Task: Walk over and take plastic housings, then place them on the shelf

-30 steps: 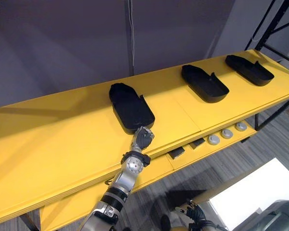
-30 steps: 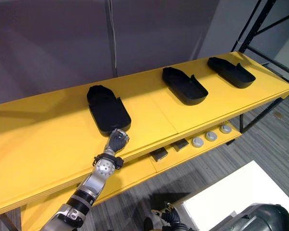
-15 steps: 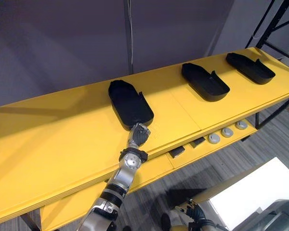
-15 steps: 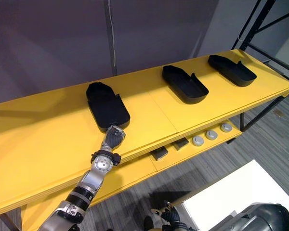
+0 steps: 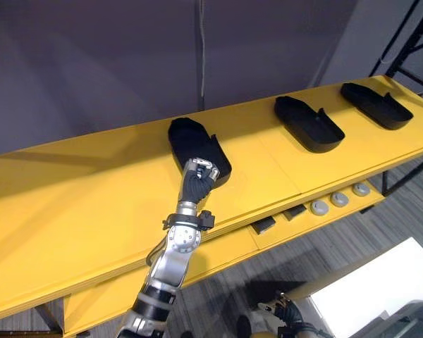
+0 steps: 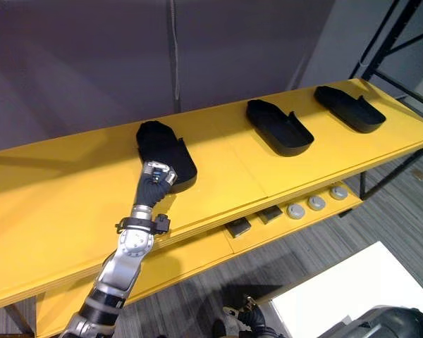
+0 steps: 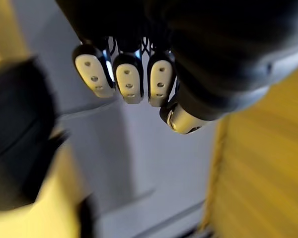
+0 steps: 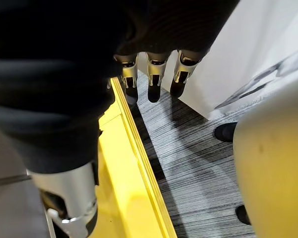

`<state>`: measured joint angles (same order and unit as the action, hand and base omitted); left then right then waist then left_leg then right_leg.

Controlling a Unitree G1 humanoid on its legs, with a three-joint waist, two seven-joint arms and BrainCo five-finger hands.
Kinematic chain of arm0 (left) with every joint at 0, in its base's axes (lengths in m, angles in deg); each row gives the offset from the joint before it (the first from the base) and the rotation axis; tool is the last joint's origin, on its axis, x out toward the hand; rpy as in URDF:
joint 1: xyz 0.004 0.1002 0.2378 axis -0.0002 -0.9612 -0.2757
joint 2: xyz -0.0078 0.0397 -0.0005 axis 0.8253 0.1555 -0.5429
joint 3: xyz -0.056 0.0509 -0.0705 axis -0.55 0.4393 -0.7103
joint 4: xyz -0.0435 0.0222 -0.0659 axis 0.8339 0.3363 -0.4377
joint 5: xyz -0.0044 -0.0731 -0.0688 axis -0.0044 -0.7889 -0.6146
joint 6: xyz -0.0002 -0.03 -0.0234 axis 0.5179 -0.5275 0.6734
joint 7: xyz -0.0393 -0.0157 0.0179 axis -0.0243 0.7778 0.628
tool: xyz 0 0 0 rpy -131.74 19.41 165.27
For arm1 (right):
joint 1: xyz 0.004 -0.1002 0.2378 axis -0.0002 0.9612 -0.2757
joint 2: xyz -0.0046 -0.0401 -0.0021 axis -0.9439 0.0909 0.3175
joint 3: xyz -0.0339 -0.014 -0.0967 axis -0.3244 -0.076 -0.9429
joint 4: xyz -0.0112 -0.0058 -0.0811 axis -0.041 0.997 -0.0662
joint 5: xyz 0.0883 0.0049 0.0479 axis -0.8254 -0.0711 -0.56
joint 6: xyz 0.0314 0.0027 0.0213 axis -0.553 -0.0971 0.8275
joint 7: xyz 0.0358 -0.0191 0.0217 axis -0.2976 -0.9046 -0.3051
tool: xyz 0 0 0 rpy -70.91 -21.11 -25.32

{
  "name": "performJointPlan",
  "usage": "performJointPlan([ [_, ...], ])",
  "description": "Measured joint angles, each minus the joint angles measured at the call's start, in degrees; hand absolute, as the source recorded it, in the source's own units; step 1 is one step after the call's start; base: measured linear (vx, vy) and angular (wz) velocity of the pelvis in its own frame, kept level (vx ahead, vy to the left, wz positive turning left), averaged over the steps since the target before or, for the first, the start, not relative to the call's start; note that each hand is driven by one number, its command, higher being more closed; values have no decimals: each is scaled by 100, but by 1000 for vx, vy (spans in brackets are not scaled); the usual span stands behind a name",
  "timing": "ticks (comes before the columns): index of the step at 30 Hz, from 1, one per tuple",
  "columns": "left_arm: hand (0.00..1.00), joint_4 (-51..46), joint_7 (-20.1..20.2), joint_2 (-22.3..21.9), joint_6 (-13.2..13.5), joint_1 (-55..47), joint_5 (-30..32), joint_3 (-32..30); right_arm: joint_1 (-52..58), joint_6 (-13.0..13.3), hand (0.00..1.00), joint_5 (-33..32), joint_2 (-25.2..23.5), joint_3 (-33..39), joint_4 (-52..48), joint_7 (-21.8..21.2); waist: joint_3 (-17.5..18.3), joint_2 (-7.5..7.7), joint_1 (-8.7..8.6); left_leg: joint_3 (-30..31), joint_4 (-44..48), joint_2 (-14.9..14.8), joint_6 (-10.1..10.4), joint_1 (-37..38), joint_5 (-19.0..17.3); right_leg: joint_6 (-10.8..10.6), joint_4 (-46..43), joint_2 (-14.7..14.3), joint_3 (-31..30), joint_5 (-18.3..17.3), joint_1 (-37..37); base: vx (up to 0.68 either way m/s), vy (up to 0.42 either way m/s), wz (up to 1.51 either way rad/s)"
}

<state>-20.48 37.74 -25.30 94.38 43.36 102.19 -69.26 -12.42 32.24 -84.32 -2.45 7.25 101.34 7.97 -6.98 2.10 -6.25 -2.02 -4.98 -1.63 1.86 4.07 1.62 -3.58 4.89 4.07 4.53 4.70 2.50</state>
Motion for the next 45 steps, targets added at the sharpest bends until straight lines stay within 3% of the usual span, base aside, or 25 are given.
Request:
performJointPlan([
  [2,100,-381,-71,12,100,-264,-91,-477,4,0,0,-2,19,1,28,1,0,-3,51,105,0,9,3,-2,17,-1,0,11,100,-18,52,-11,8,29],
  [7,100,-883,-616,-174,397,-1338,-674,-2505,28,0,0,5,146,44,198,2,7,-12,342,472,-17,70,16,-11,41,-12,-2,60,418,-106,240,-6,11,38],
  [10,100,-611,-974,-430,426,-2004,-1234,-3439,132,-2,0,29,133,106,174,20,37,4,591,622,-22,105,13,9,40,-27,-33,103,596,-184,325,32,19,31],
  [13,100,-145,-1083,-685,413,-2666,-1571,-3939,251,-2,0,60,76,111,-78,44,102,2,699,715,-22,130,-12,51,21,-54,-243,162,760,-356,342,49,16,26],
  [15,100,623,-1021,-799,200,-3014,-1866,-4223,276,-7,0,185,-40,125,-371,47,245,4,759,712,-21,153,-75,53,-38,-82,-289,214,847,-405,348,54,21,10],
  [19,100,2135,-635,-816,-181,-3079,-2004,-4202,203,-15,0,240,-162,-19,-736,40,278,10,821,264,45,104,-105,118,-83,-113,-470,294,900,-508,373,23,15,6],
  [24,100,4307,121,-725,-408,-2877,-1978,-3066,237,-26,0,248,-277,-28,-898,46,388,48,851,233,76,162,-95,127,-81,-145,-458,346,886,-536,402,4,5,-1],
  [28,100,4888,427,-684,-428,-2707,-1695,-2291,218,-26,0,198,-233,24,-615,81,390,44,786,221,59,149,-90,132,-76,-146,-432,322,844,-537,392,-13,-6,-4],
  [29,0,5014,469,-648,-424,-2664,-1629,-2188,218,-25,0,175,-223,26,-496,94,392,36,735,213,42,138,-84,132,-72,-146,-427,307,828,-537,377,-13,-13,-5],
  [38,0,5253,677,-139,-405,-2395,-1173,-1570,145,-21,0,148,-67,106,-148,206,350,-20,646,-55,5,77,-46,218,-94,-125,-341,209,526,-521,313,5,-3,-16],
  [45,0,5245,684,-81,-401,-2292,-807,-1392,14,-12,0,163,-51,123,-285,309,246,-128,508,-325,7,-10,12,310,-190,-98,-329,108,231,-502,249,-13,-6,-23],
])
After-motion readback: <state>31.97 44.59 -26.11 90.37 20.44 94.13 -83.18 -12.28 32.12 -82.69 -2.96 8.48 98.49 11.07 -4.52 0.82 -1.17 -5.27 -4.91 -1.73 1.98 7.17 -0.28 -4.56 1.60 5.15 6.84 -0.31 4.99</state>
